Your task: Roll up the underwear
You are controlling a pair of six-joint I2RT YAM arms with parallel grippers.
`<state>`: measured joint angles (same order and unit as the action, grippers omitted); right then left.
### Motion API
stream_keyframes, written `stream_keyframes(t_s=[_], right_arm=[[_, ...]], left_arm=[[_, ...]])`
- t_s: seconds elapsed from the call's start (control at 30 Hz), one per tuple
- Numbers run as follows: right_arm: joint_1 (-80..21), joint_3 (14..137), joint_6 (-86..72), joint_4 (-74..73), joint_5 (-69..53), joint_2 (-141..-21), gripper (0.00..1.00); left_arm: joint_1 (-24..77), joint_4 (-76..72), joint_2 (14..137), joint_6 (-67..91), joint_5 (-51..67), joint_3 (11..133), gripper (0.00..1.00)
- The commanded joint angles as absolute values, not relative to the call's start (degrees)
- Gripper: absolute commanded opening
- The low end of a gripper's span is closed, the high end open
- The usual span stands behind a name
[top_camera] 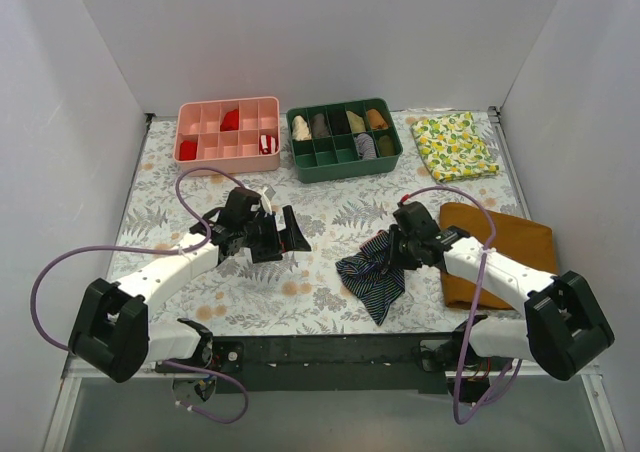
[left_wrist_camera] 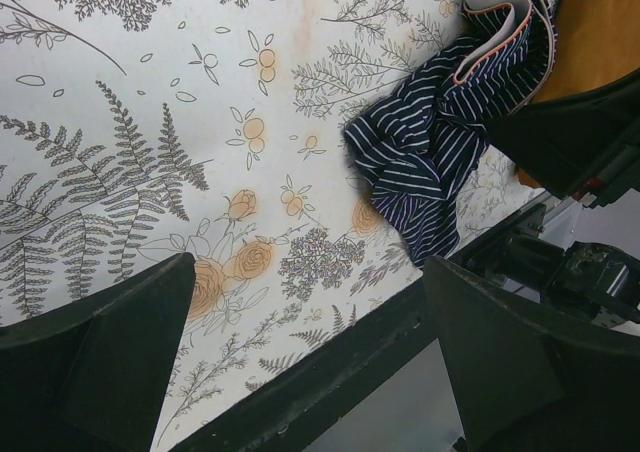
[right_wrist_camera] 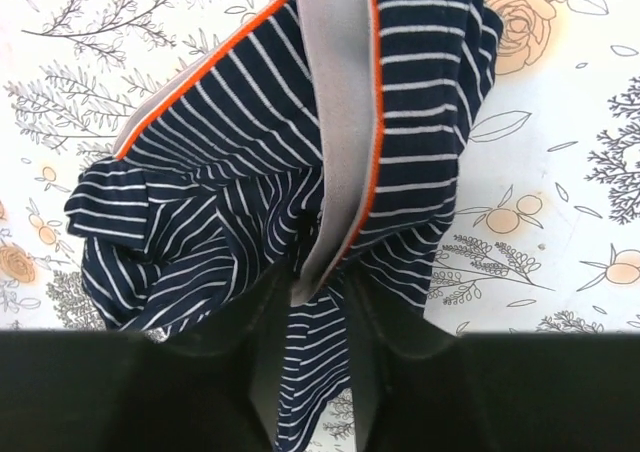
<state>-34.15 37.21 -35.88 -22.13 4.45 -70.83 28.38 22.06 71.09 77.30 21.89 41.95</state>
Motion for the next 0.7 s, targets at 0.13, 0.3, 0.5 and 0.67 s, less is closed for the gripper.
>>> stream_keyframes(t_s=[0.13, 0.3, 0.5, 0.67], right_arm=[[-34.3, 38.3, -35.4, -22.9, 8.3, -70.4, 0.01], [-34.5, 41.6, -30.4, -18.3, 0.4, -68.5, 0.01], [-43.9, 60.5, -23.8, -21.7, -5.5, -79.3, 0.01], [-51.5, 72.7, -21.6, -24.0, -8.7, -84.7, 0.01]], left_arm=[[28.7, 21.4, 71.5, 76.1, 21.6, 42.5, 0.98], [28.7, 21.4, 71.9, 75.9, 20.3, 43.0, 0.96], [28.7, 24.2, 66.9, 75.9, 8.5, 45.3, 0.97], [28.5, 30.6, 62.0, 78.7, -4.2, 46.4, 0.98]])
